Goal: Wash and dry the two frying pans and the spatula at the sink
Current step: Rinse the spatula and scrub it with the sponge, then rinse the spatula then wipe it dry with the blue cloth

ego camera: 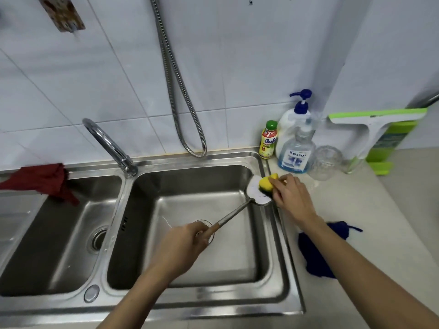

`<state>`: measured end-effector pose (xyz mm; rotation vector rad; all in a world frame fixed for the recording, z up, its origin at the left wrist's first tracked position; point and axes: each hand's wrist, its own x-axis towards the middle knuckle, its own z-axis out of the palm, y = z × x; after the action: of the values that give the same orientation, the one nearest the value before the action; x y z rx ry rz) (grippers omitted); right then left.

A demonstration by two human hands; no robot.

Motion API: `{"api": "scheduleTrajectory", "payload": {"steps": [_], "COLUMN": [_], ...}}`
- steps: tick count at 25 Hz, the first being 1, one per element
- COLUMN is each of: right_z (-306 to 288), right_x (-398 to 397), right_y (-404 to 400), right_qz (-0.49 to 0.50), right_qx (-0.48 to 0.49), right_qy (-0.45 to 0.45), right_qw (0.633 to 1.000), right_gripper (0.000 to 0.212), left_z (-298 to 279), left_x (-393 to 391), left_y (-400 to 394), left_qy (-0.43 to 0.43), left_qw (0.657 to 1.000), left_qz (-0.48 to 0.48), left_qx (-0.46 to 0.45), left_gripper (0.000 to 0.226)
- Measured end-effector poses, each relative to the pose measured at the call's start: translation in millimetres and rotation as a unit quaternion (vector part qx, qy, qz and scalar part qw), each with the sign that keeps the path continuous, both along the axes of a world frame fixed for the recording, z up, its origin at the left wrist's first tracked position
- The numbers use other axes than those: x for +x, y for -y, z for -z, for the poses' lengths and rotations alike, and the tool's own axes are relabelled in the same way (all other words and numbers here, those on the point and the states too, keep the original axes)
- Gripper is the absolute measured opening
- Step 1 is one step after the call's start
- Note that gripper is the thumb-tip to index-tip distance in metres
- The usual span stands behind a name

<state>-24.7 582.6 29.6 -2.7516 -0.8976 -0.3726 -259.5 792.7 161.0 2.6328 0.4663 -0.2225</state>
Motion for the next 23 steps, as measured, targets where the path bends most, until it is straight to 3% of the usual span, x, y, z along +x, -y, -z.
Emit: {"api": "scheduleTrajectory", "payload": {"steps": [3, 7, 10, 13, 17, 23], "right_z": [11.8, 18.6, 17.0, -1.1, -35.1, -58.6], "right_x": [-22.0, -7.7, -9.8, -24.2, -47.9, -52.7], "right_y": [-2.0, 38.4, 30.4, -28.0, -157.2, -367.9], "right_qz": [-0.035, 0.192, 0.237, 0.123, -0.099, -0.208], "right_qx": [-0.022, -0.035, -0.034, 0.084, 0.219, 0.151], "right_qy": [0.017, -0.122, -0.120, -0.068, -0.176, -0.353], "right_qw": [0.999, 0.973, 0.963, 0.987, 0.954, 0.900], "right_gripper": [0.038, 0.041, 0.044, 0.030, 0.021, 0.034], "left_z": [6.0, 10.9, 27.0, 41.7, 50.9, 36.8], "left_x": [1.7, -11.3, -24.6, -52.9, -100.4, -145.4], "left_y": [-0.3, -23.9, -54.6, -79.6, -112.9, -164.6], "left_qy": [0.015, -0.005, -0.020, -0.010, -0.020, -0.003], "left_qw": [1.000, 0.996, 0.985, 0.973, 0.961, 0.958], "left_qz": [0.016, -0.014, -0.082, -0.155, -0.233, -0.277], "left_qx": [0.007, -0.083, -0.152, -0.169, -0.146, -0.075], "left_gripper": [0.018, 0.017, 0.012, 0.016, 0.017, 0.018]}}
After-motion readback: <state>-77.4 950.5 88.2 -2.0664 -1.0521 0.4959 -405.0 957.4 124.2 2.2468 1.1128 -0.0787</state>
